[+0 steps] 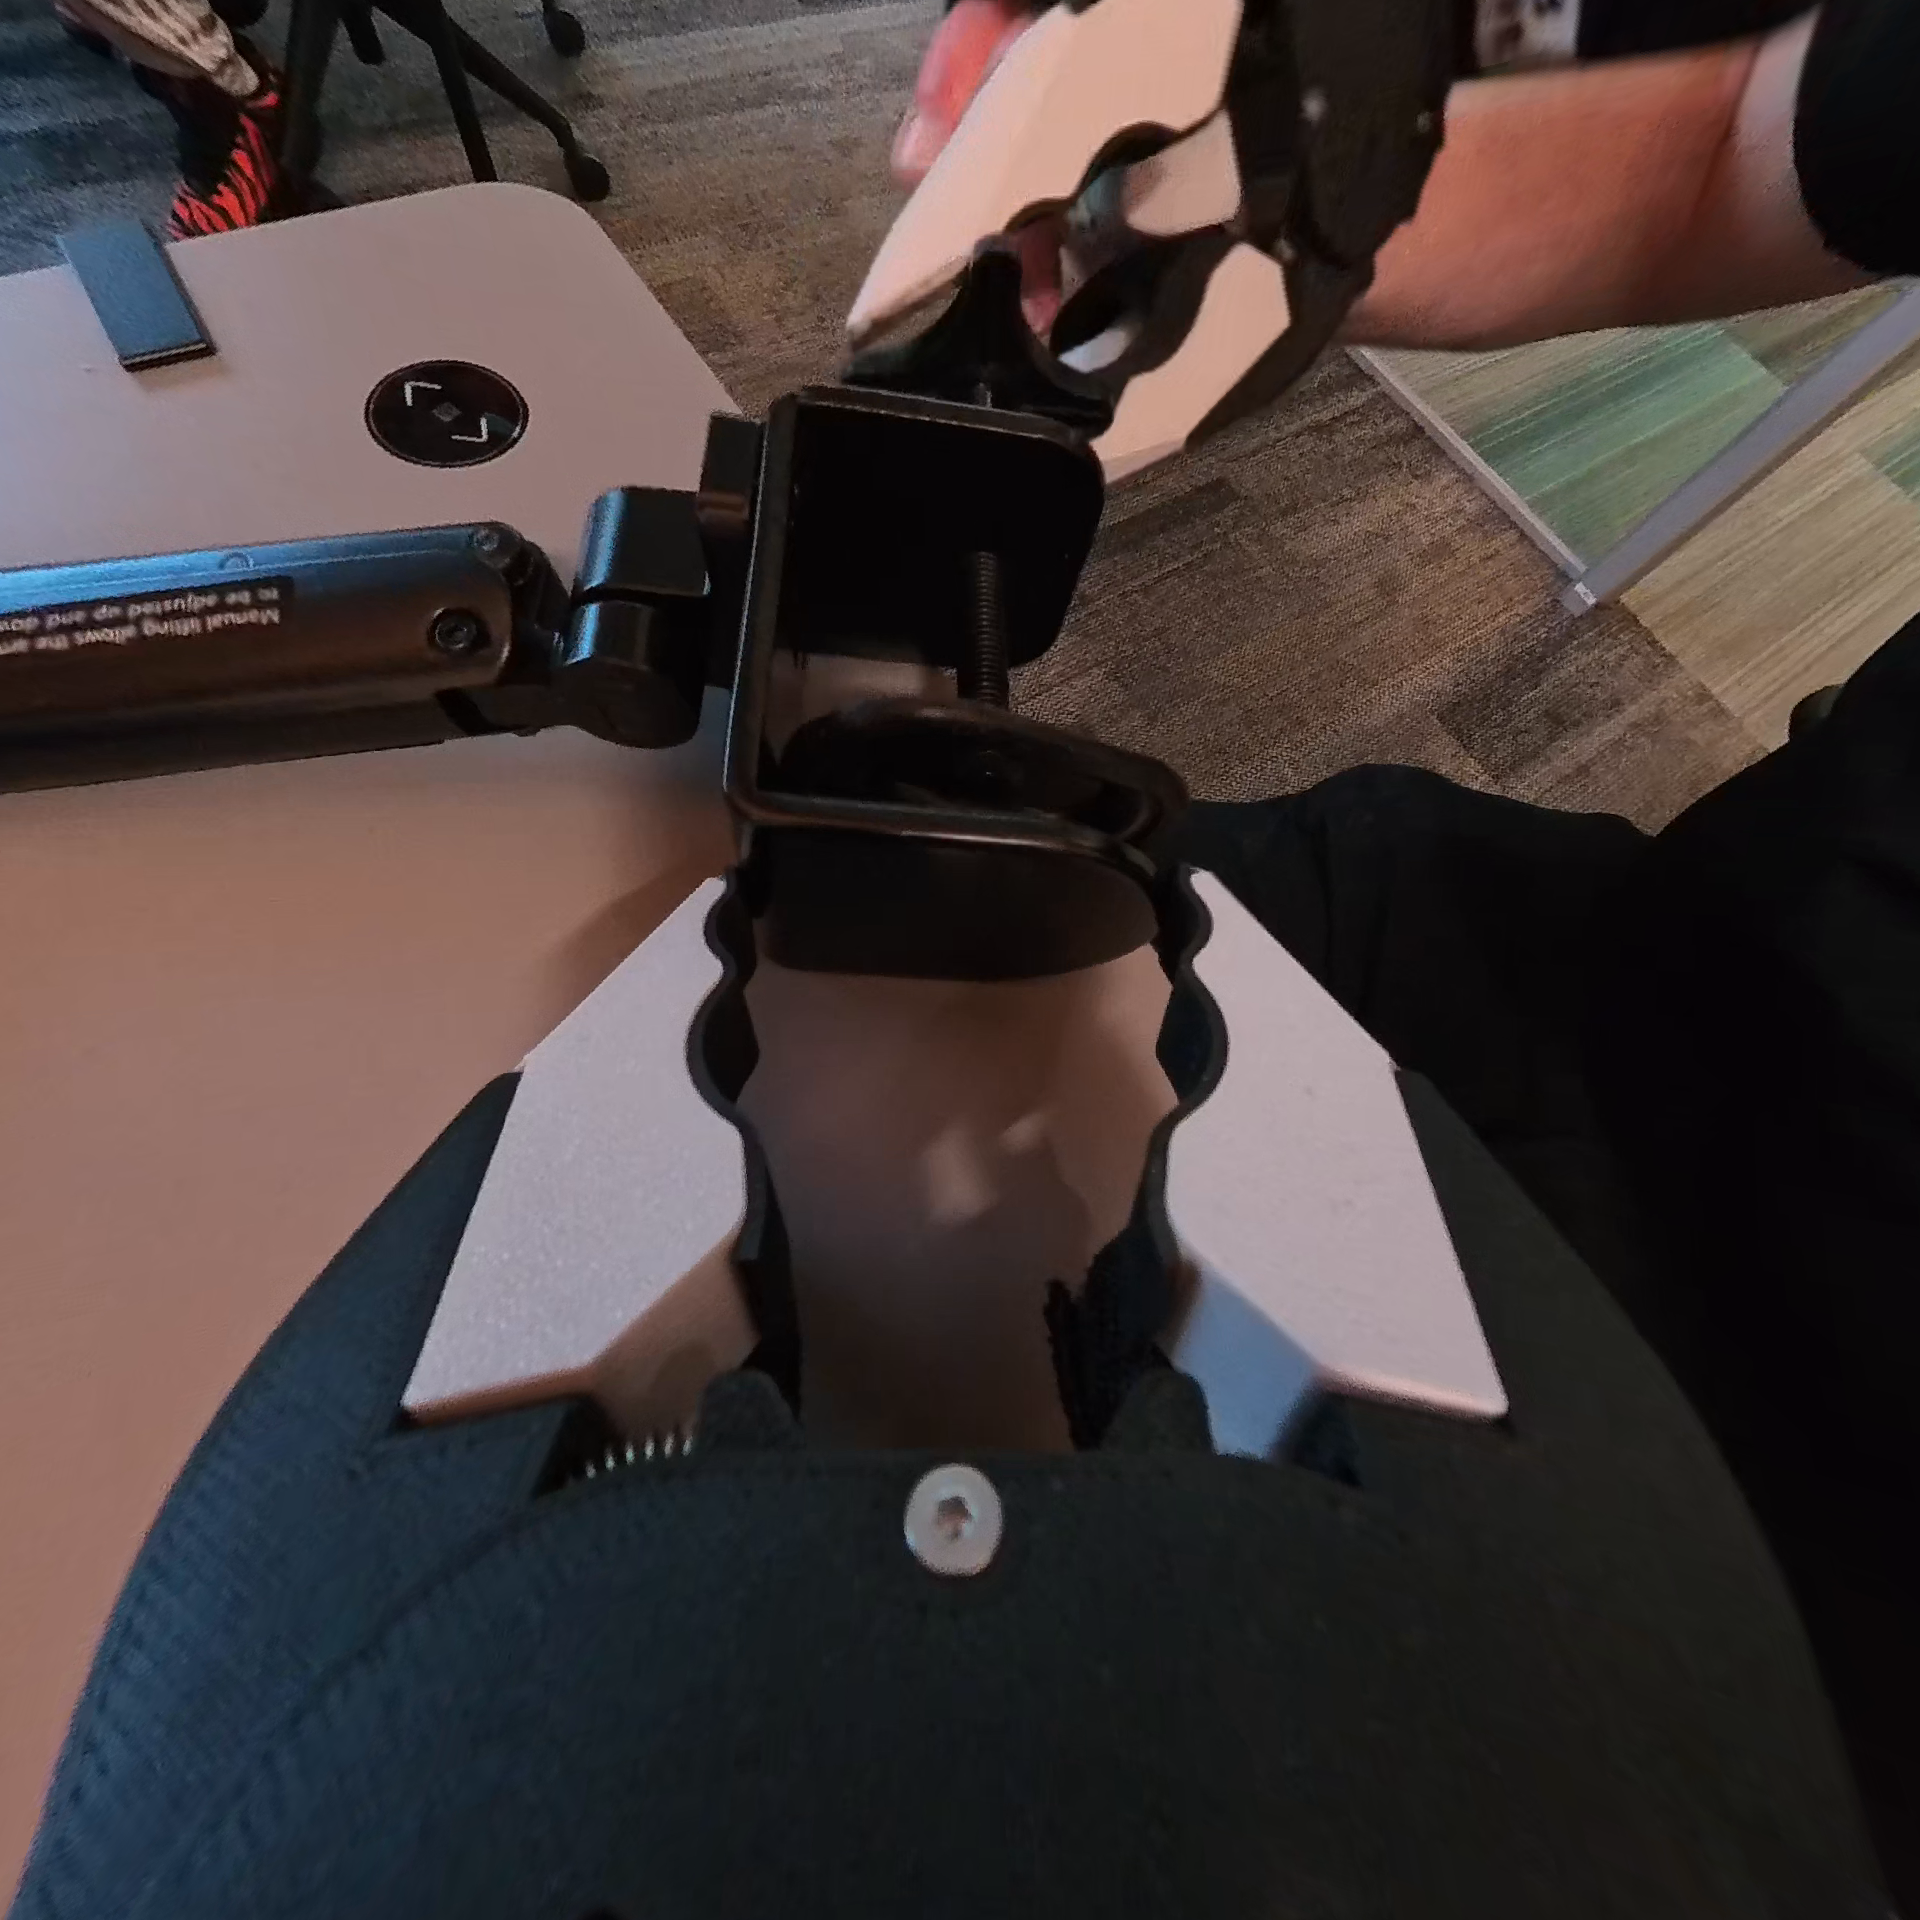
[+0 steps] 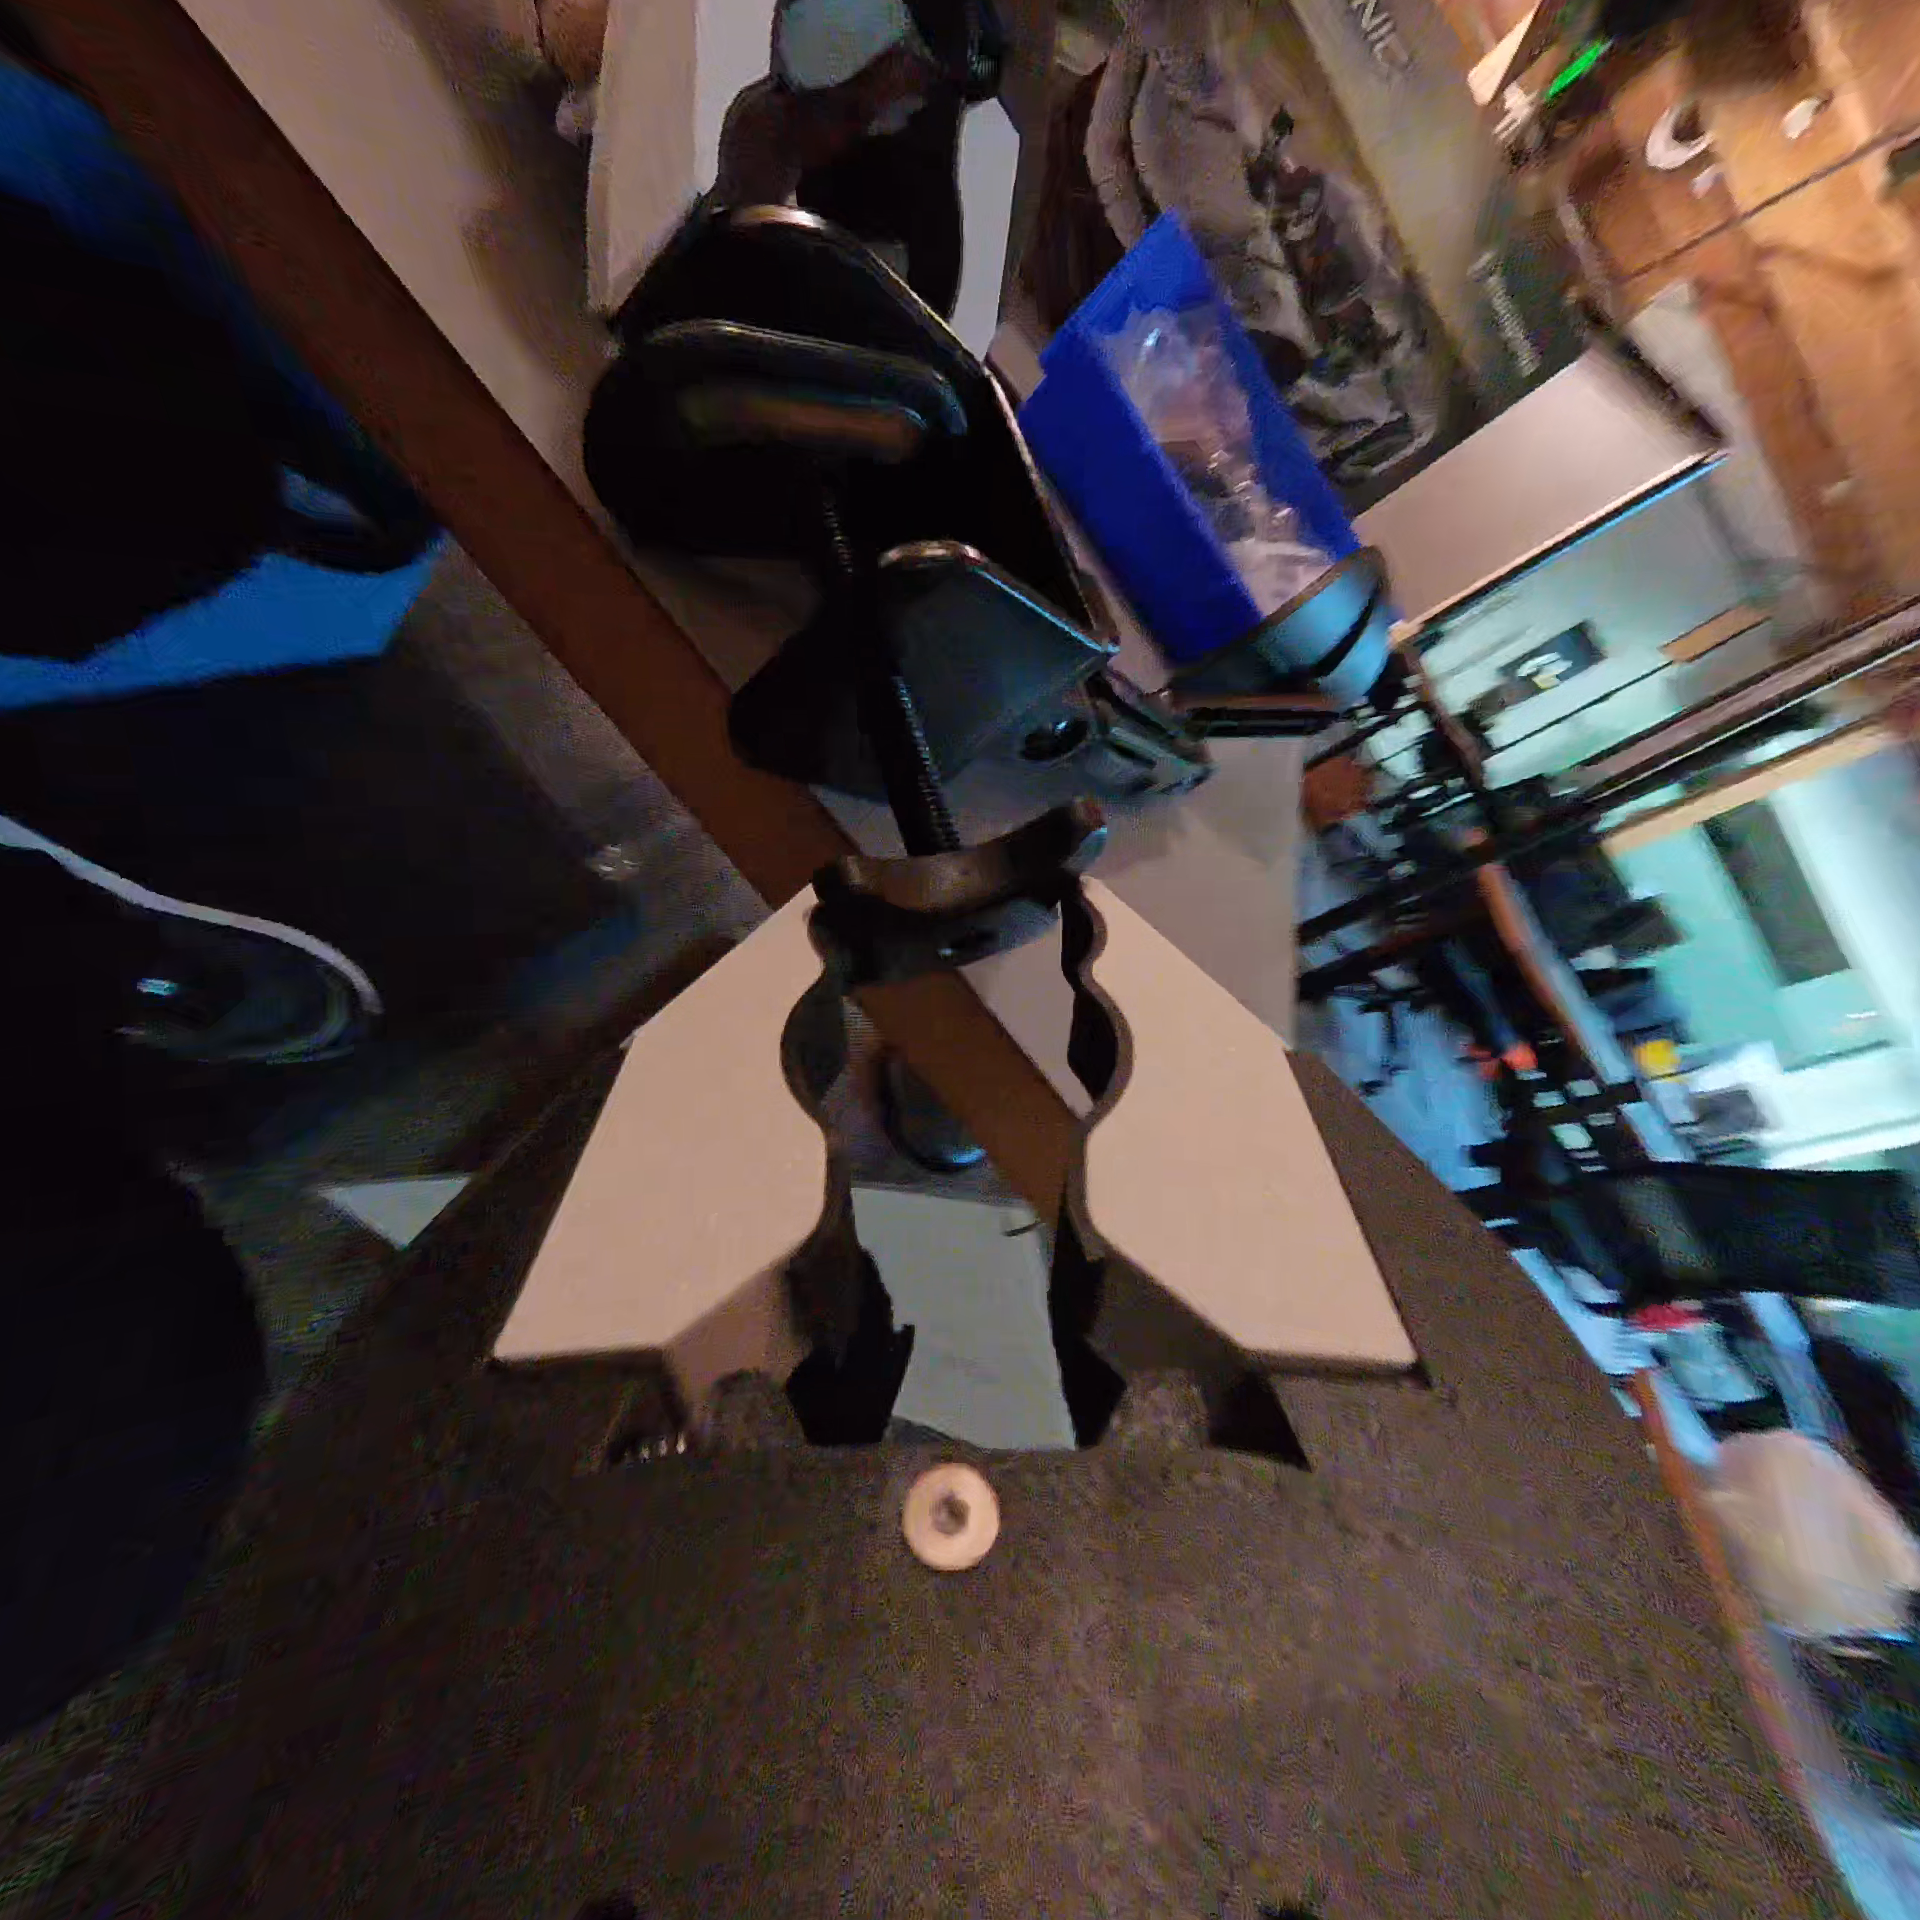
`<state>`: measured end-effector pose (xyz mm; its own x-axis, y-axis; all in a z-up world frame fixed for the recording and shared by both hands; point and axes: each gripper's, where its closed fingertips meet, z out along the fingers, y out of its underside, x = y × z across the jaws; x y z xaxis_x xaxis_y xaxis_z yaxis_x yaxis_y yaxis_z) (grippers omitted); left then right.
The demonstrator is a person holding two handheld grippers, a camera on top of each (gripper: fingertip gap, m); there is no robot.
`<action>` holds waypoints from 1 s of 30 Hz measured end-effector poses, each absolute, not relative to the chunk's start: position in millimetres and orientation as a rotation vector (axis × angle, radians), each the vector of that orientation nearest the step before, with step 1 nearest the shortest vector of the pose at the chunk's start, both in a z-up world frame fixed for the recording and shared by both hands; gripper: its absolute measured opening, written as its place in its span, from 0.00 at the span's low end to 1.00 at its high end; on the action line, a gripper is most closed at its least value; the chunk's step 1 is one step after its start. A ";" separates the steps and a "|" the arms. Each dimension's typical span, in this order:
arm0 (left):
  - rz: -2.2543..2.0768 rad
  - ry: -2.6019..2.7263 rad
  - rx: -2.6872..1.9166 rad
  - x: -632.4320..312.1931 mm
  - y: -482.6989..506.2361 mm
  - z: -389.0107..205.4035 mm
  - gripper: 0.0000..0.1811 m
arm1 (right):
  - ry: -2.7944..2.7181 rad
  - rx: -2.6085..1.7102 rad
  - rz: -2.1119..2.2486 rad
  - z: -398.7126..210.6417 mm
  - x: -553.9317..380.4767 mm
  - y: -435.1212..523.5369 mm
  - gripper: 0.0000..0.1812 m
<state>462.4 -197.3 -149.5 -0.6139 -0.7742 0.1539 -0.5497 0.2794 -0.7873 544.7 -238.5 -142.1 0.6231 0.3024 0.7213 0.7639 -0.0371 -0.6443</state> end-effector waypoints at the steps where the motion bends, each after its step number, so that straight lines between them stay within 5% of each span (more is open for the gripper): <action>1: -1.239 2.290 -1.216 463.3 -198.0 -149.8 0.44 | -0.849 -1.651 -0.351 -145.4 545.4 -240.2 0.24; 5: -1.241 2.289 -1.218 463.3 -198.2 -149.7 0.44 | -0.397 -1.798 0.606 -144.3 539.3 -251.1 0.37; 11: -1.242 2.290 -1.219 463.4 -198.2 -149.8 0.44 | -0.100 -1.767 1.205 -133.6 534.6 -245.2 0.22; 14: -1.241 2.289 -1.220 463.2 -197.9 -149.7 0.44 | -0.291 -1.816 0.915 -136.5 534.9 -244.3 0.20; 19: -1.236 2.279 -1.232 464.2 -195.6 -149.7 0.44 | -0.951 -1.557 -0.720 -137.0 547.3 -240.3 0.20; 22: -1.236 2.283 -1.226 464.0 -196.2 -149.8 0.44 | -0.817 -1.615 -0.419 -140.8 549.5 -247.4 0.25; 26: -1.238 2.283 -1.226 463.9 -196.3 -149.8 0.44 | -0.397 -1.755 0.560 -134.4 543.5 -256.9 0.39; 30: -1.238 2.283 -1.226 463.8 -196.5 -149.7 0.44 | -0.066 -1.712 1.203 -126.4 551.1 -251.2 0.31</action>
<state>463.8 -196.5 -149.7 -0.6061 -0.7812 0.1498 -0.5516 0.2771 -0.7867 551.1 -251.2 -126.4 0.5035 0.5367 -0.6771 -0.4591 -0.4976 -0.7359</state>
